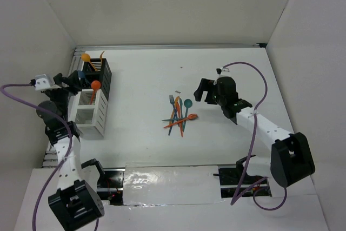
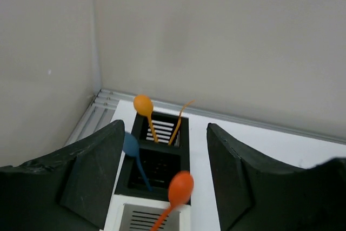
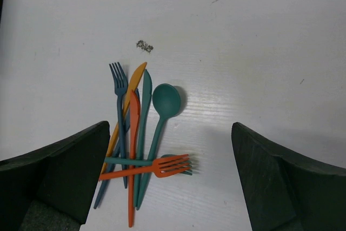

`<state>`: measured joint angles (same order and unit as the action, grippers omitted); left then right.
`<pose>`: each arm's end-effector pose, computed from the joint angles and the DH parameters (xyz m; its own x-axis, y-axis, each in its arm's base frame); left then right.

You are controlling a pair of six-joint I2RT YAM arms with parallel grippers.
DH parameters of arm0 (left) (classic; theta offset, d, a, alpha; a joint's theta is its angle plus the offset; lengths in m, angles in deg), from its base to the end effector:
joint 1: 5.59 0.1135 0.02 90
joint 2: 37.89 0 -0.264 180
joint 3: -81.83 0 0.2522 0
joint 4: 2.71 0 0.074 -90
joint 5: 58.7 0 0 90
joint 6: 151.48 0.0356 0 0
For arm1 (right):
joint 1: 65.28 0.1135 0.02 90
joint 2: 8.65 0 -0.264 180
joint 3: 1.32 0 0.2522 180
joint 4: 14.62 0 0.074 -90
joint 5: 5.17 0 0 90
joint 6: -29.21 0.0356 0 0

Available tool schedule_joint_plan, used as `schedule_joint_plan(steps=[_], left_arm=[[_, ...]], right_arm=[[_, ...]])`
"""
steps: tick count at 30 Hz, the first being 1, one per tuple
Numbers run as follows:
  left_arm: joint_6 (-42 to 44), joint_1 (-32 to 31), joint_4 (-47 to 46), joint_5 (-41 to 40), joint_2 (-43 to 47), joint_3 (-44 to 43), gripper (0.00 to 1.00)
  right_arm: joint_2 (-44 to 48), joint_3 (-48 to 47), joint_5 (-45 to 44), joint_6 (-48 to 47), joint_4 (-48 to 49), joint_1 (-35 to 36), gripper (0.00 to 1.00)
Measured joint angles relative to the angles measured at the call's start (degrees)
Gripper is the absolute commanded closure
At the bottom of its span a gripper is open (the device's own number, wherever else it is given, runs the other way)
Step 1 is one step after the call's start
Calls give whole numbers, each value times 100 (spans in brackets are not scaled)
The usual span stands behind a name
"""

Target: Sort the eating utensils into containers

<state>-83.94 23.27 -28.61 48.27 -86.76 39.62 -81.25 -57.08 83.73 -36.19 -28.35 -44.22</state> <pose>0.1792 0.0869 0.3187 0.3509 -0.2238 -0.9093 -0.0933 0.9578 -0.2718 0.2586 0.0988 0.2366 -0.5747 0.2247 -0.7869 -0.1151 0.9298 0.3495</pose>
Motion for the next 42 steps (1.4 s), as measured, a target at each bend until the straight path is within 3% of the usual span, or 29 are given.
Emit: schedule_joint_plan(steps=[1, 5, 9, 12, 15, 16, 20, 27, 33, 42], left_arm=[[35, 0, 118, 42, 138, -83, 24], [308, 0, 715, 339, 708, -570, 0], [802, -160, 1768, 1694, 767, -1547, 1], [1261, -791, 2686, 3014, 428, -2417, 0], [1668, -1617, 3425, 3449, 52, -2811, 0], [1823, -2393, 3641, 3421, -291, -2883, 0], [2487, -4207, 4710, 2907, -1215, -2850, 5], [3436, -6083, 5477, 2022, -2855, -3005, 12], [3696, -6778, 5226, 979, -4328, -3392, 15], [3718, -6909, 4835, 343, -5729, -3888, 24]], right_arm=[[57, 0, 4, 0, -2, -2, 0], [308, 2, 15, -2, -4, -11, 0], [461, 2, 28, 2, -13, -11, 0], [468, 2, 50, 22, -79, -22, 0], [470, 2, 55, 70, -142, -33, 0], [479, 9, 57, 96, -151, -35, 0], [634, 116, 42, 181, -256, -46, 0], [1060, 348, -192, 382, -507, -87, 0], [1375, 387, -426, 431, -732, -122, 0], [1419, 389, -577, 426, -868, -186, 0]])
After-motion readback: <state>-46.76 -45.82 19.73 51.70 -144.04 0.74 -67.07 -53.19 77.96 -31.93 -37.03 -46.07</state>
